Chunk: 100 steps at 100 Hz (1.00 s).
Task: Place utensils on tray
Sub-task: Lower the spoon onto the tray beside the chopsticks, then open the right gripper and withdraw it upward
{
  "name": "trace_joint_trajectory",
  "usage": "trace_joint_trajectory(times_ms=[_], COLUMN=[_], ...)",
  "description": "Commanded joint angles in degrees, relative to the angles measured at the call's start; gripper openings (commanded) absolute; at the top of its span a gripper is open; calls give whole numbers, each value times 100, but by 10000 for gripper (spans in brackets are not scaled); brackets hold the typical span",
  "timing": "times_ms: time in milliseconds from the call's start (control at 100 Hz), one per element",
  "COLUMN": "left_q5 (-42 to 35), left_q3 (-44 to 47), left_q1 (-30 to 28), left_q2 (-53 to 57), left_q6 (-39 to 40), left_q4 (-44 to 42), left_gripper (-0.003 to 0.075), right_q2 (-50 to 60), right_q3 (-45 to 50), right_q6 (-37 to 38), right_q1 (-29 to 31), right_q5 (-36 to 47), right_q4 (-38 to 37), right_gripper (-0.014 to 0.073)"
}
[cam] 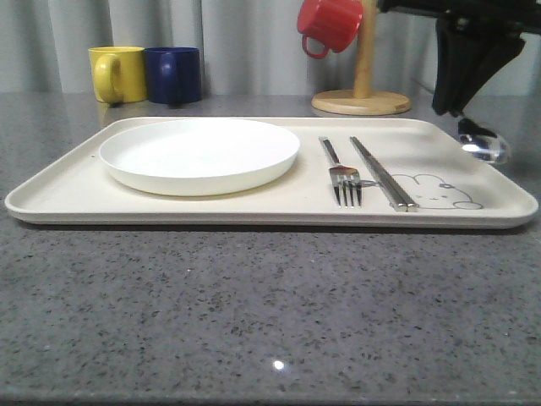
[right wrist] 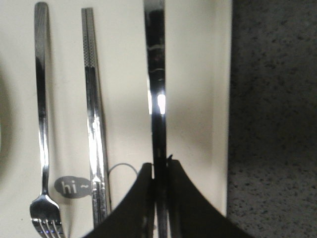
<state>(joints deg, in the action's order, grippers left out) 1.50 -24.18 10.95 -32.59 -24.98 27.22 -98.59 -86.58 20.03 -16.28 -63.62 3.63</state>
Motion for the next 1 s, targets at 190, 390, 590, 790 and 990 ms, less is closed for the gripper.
trace_joint_trajectory(times_ms=[190,390,590,790,990], left_q5=[-442,-442,-442,-442,-442], left_q3=[-159,-159,-159,-159,-159], left_q1=[42,42,42,42,42], left_q2=[1,1,1,1,1], left_q6=[50,50,50,50,50], left_q4=[-2,-2,-2,-2,-2], left_gripper=[-17,-17,-17,-17,-17], right_q2=[-159,-278,-277,-277,-277], right_q3=[-151,-151,-151,-151,-151], right_q6=[174,354,354,354,354], right_q1=[-212,-212,-212,-212,-212], right_q5=[197,180,186,186,186], right_q4=[-109,-290,-289,-289,-289], right_gripper=[-62,-62,12,123,244])
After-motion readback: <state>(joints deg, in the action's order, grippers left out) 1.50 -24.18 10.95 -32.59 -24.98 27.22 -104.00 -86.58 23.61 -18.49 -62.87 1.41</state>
